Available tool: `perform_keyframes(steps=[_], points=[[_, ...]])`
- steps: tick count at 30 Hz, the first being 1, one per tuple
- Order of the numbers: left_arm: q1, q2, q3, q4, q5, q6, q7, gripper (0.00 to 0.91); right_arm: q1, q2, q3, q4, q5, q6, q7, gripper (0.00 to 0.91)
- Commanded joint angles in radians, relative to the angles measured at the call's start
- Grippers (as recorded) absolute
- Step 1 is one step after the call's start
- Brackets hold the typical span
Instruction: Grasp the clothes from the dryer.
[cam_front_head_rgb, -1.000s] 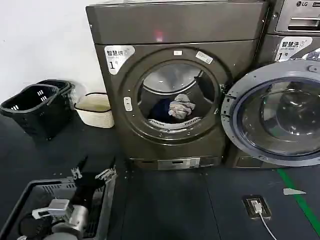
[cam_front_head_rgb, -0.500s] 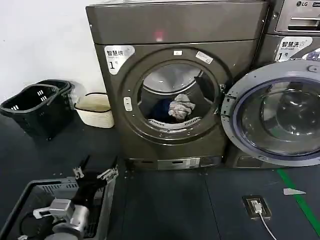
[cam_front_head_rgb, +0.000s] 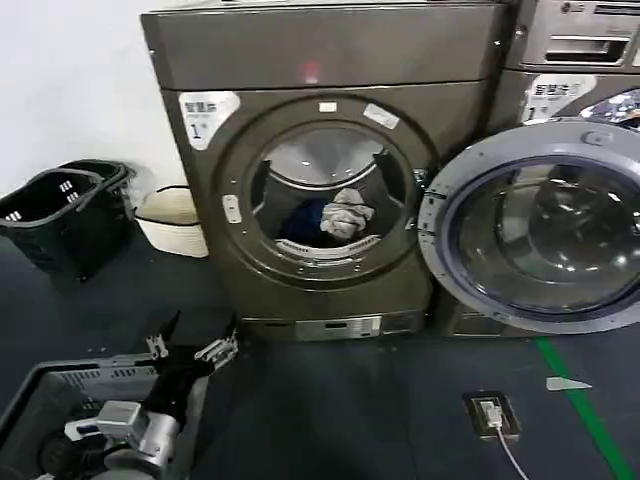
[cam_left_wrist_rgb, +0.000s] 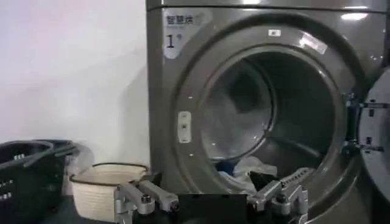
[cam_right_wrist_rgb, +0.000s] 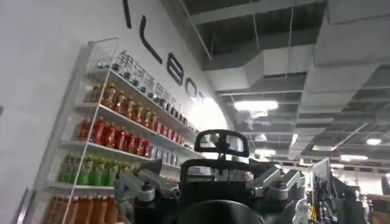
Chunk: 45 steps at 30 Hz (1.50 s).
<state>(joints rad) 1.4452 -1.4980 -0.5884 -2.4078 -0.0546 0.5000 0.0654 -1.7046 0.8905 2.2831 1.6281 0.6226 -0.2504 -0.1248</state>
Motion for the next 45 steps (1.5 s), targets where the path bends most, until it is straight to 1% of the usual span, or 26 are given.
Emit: perform_keyframes(steps=[1, 34, 45], points=[[-0.001, -0.001, -0.001, 0.003, -0.001, 0.0, 0.002, 0.907, 0.0, 0.0, 0.0, -0.001, 0.001, 0.001, 0.0, 0.907], [0.006, 0.008, 0.003, -0.009, -0.002, -0.001, 0.007, 0.907, -0.001, 0.009, -0.002, 0.006, 0.004, 0.003, -0.009, 0.907], [0.007, 0.003, 0.002, -0.016, 0.001, -0.006, 0.009, 0.907, -0.001, 0.008, -0.002, 0.005, 0.021, 0.034, -0.013, 0.907]])
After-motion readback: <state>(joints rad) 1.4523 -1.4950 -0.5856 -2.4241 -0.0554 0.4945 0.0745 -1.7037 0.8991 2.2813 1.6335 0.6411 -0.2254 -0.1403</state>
